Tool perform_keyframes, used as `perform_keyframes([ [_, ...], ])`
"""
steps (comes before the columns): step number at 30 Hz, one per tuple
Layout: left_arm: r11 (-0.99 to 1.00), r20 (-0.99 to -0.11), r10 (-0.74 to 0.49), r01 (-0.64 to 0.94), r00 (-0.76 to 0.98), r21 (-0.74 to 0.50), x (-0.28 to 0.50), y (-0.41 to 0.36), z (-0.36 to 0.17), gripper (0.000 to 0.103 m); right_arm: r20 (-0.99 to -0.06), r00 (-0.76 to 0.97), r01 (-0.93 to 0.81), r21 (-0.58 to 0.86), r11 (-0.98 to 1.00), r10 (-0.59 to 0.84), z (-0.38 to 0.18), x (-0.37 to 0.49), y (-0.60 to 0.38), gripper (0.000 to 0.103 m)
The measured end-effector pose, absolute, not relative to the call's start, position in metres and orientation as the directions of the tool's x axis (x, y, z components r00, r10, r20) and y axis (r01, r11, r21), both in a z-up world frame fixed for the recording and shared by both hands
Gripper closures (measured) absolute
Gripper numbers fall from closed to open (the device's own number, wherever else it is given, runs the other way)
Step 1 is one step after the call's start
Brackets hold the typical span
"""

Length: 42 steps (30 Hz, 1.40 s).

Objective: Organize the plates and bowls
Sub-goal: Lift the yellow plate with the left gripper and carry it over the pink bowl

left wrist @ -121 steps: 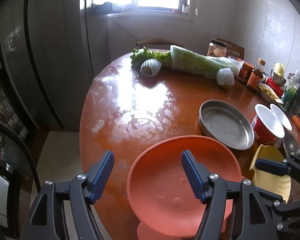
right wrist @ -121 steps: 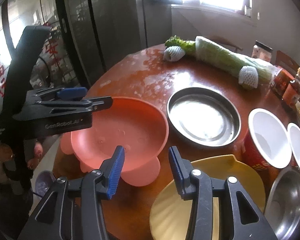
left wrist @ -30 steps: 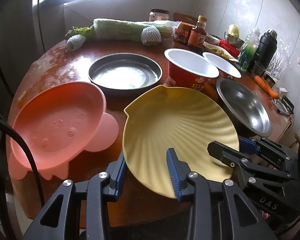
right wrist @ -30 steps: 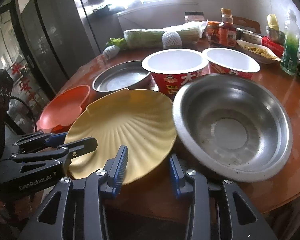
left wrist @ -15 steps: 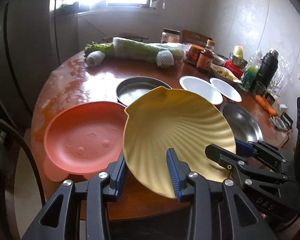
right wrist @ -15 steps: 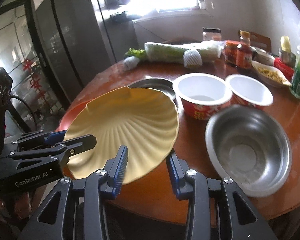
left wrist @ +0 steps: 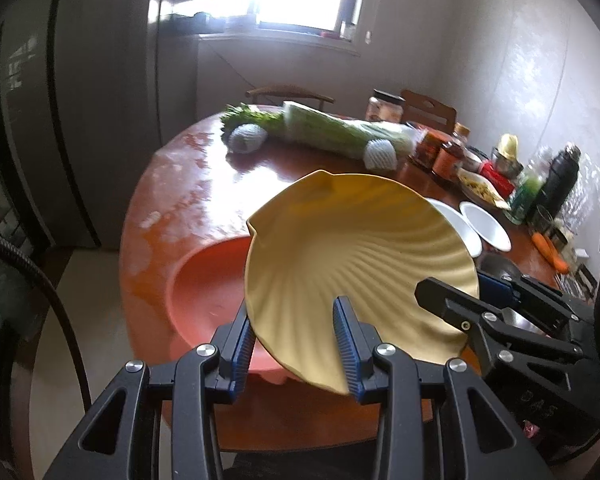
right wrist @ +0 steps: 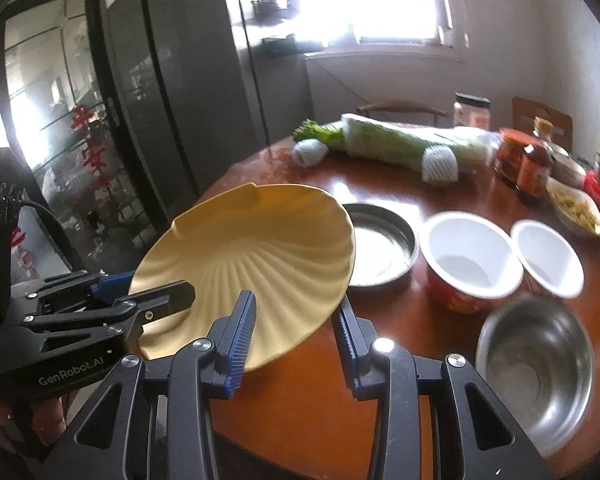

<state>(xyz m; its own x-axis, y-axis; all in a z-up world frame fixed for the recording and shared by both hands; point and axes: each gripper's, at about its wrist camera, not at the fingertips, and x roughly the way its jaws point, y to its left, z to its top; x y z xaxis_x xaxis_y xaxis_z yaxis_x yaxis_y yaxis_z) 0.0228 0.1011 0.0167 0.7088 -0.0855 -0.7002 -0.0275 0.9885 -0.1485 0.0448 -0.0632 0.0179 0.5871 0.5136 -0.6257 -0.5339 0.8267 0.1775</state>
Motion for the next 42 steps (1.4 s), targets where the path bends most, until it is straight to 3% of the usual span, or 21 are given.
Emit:
perform_keyframes([
  [9, 0.988, -0.692, -0.016, -0.096, 0.722, -0.123, 0.031, 0.14, 0.027, 0.064, -0.596, 0.581, -0.588, 0.162, 0.792, 0.554, 0.035, 0.051, -0.022, 0.063],
  [42, 0.984, -0.761, 0.002, -0.136, 0.649, -0.113, 0.06, 0.159, -0.029, 0.064, -0.7, 0.49, -0.562, 0.202, 0.802, 0.52, -0.021, 0.056, 0.004, 0.061],
])
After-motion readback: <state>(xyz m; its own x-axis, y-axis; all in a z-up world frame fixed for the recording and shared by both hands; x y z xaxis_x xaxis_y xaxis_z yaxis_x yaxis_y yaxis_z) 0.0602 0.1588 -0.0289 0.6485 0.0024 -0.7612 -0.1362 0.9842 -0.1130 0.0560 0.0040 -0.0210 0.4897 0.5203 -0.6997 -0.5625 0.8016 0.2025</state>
